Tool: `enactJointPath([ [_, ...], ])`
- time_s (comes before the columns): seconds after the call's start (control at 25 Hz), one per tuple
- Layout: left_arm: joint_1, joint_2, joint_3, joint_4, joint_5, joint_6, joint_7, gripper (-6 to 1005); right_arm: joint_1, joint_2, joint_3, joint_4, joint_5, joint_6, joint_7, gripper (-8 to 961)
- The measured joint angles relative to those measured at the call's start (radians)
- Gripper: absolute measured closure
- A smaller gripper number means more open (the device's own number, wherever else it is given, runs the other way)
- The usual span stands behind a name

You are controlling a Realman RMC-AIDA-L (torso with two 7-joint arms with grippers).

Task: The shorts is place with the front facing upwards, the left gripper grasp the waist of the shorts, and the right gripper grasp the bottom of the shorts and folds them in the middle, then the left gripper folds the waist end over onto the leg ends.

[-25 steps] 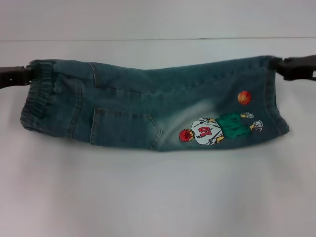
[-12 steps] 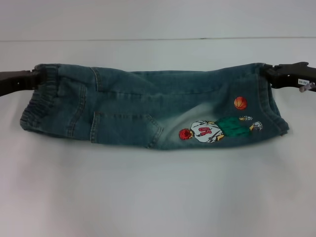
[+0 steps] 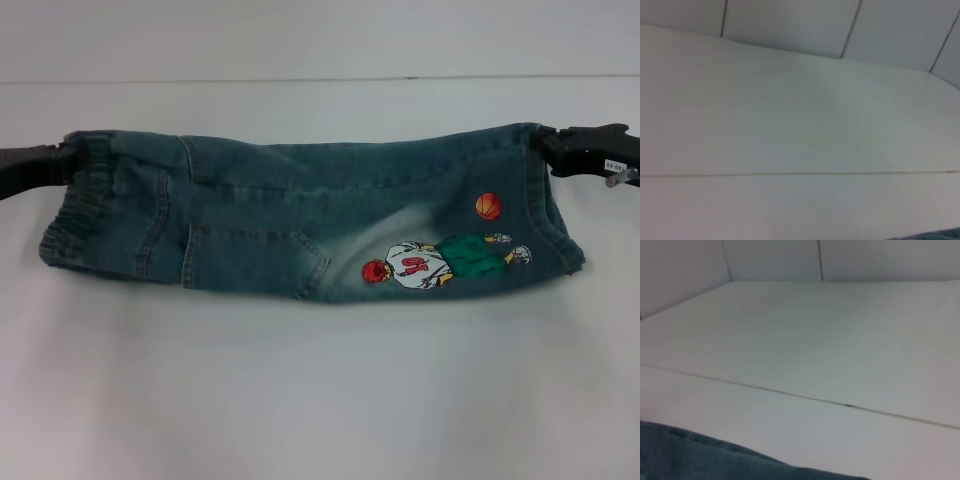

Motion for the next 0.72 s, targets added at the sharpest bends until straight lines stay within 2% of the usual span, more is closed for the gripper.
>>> enactJointPath([
  [0.12, 0.005, 0.001, 0.029, -0.001, -0.001, 0.004, 0.024, 938, 0.001, 0.0, -0.006, 0.001, -0.002, -0.003, 0.002, 917],
  [0.2, 0.016, 0.002, 0.08, 0.001, -0.001, -0.005, 0.032, 938, 0.0, -0.001, -0.009, 0.001, -0.001, -0.003, 0.006, 917],
  [0.28, 0.018, 0.002, 0.086, 0.001, -0.001, -0.009, 0.032, 937, 0.0, -0.002, -0.009, 0.002, -0.001, -0.003, 0.009, 917],
  [0.48, 0.021, 0.001, 0.104, 0.0, 0.003, -0.032, 0.034, 832, -0.002, -0.001, -0.009, 0.002, -0.002, 0.002, 0.016, 850],
  [0.72, 0.026, 0.003, 0.114, 0.021, 0.006, -0.033, 0.044, 603, -0.018, -0.002, -0.003, -0.011, -0.001, -0.011, 0.027, 598],
])
